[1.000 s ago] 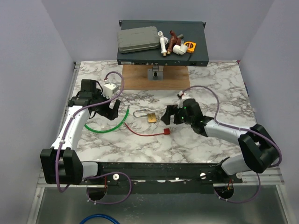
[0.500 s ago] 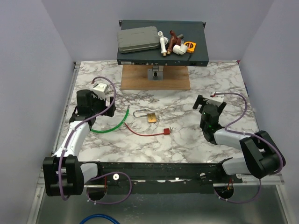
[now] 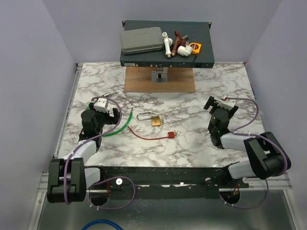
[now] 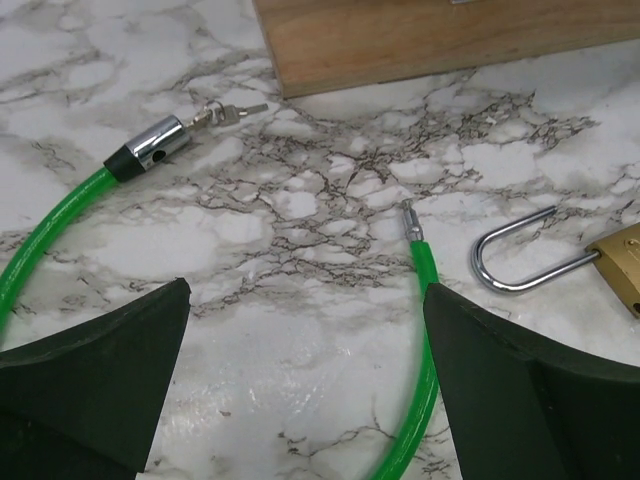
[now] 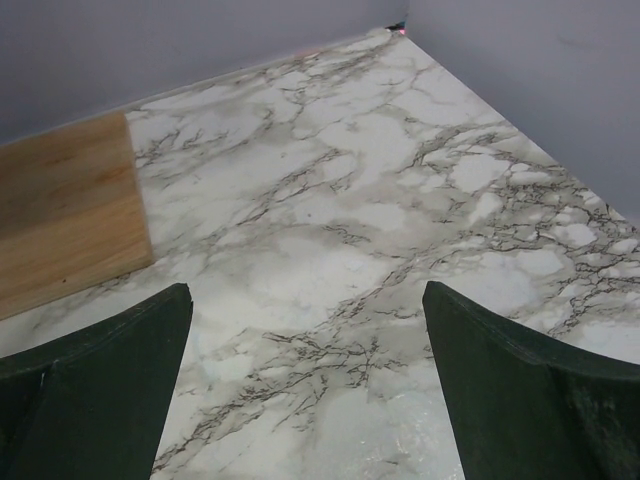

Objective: Unlock with the key
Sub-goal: Reset both arms

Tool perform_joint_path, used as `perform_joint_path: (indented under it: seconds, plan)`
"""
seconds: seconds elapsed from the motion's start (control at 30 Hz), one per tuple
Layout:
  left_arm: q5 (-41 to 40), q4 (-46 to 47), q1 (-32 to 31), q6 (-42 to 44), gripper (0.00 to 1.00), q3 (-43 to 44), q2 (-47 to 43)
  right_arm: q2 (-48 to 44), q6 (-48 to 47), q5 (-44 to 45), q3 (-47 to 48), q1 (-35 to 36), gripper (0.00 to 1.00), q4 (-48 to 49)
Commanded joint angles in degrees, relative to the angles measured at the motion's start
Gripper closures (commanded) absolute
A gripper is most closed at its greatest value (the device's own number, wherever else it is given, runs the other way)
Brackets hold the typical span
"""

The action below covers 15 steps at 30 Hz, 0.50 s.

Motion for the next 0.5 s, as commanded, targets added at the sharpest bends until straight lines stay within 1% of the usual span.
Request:
perform_joint_path:
  seconds: [0.0,0.07,0.17,0.27,0.4,0.43,0.47]
  plan:
    - [0.7,14.5,0.3,-2.1,0.01,-1.6,-1.1,-0.4,2.8,-1.1,-1.0,-1.6,0.00,-2.8]
    - [0.6,14.2,0.3,-2.1,0.01,-1.5,-1.0,0.3,3.4,-2.5,-2.3,-1.8,0.00,-1.8]
    - [1.0,15.5,0.3,-1.9,0.02,-2.5,-1.6,3.8,0.1,-3.6,-3.8,-1.8,0.00,5.5]
    - [0.3,17.5,0.4,-2.3,0.02,-4.0,-2.5,6.5,-2.5,-4.4,-4.1,-1.8,0.00,10.1]
    - [-1.2,17.2,0.3,-1.4,0.01,-3.9,-2.6,10.1,-2.8,-4.4,-3.2,-2.2,0.00,12.1]
    - [-1.9,18.1,0.3,-0.2,0.01,-4.2,-2.5,11.0,-2.6,-4.4,-3.4,-2.3,0.00,12.8]
    - [-2.5,21.3,0.3,0.7,0.02,-5.2,-2.4,11.3,-2.7,-4.8,-3.2,-2.5,0.00,13.3]
